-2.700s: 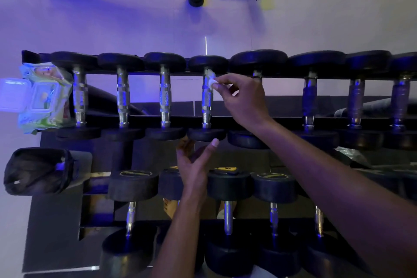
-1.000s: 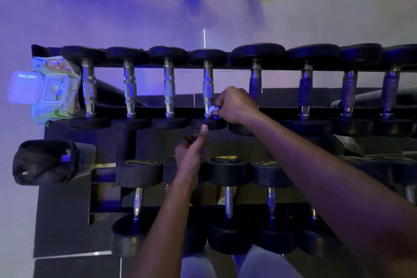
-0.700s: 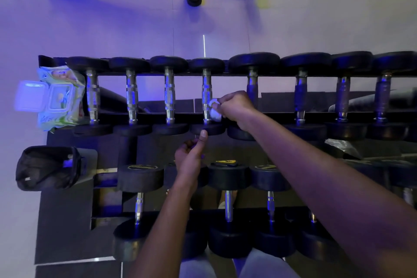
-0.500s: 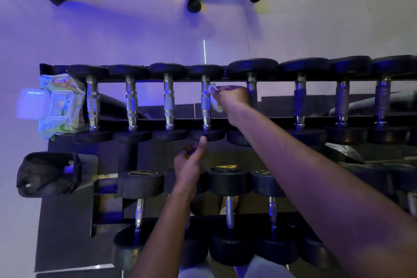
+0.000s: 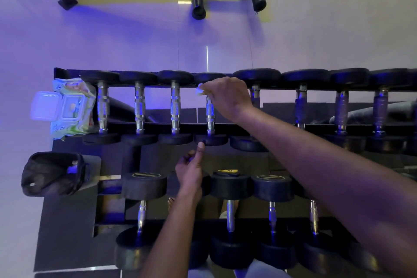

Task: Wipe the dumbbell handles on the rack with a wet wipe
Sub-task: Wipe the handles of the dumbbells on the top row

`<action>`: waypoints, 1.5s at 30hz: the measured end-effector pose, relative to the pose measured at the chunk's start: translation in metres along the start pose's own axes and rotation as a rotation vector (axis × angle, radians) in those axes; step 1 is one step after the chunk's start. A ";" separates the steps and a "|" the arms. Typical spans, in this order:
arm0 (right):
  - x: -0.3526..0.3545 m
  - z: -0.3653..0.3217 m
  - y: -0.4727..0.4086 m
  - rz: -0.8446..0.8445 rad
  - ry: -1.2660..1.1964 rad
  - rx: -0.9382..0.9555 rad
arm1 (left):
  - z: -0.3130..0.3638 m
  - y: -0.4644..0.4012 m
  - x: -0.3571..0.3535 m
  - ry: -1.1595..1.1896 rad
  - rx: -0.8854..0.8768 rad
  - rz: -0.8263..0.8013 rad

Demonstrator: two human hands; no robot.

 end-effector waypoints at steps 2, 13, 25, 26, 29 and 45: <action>-0.002 -0.007 -0.005 -0.079 0.130 0.092 | 0.002 -0.003 0.002 0.002 0.004 0.007; -0.004 -0.034 0.001 -0.525 0.113 0.250 | 0.008 -0.001 0.004 -0.055 0.010 0.018; 0.000 0.001 0.066 -0.410 -0.533 -0.242 | 0.066 0.027 0.018 -0.577 -0.157 -0.093; 0.007 0.010 0.074 -0.364 -0.605 -0.320 | 0.074 0.036 0.018 -0.613 -0.186 -0.101; 0.030 0.031 0.095 -0.269 -0.724 -0.447 | 0.095 0.059 0.016 -0.707 -0.261 -0.097; 0.096 0.118 0.157 -0.161 -0.763 -0.621 | 0.076 0.127 -0.108 -0.985 -0.379 -0.267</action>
Point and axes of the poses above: each hand's wrist, its own y-axis away from the middle knuckle, its own x-axis out of the back of the hand, z = x × y, the point moved 7 cm from there along -y, towards the middle knuckle, and after that the axes turned 2 degrees about z, right-handed, at the moved point
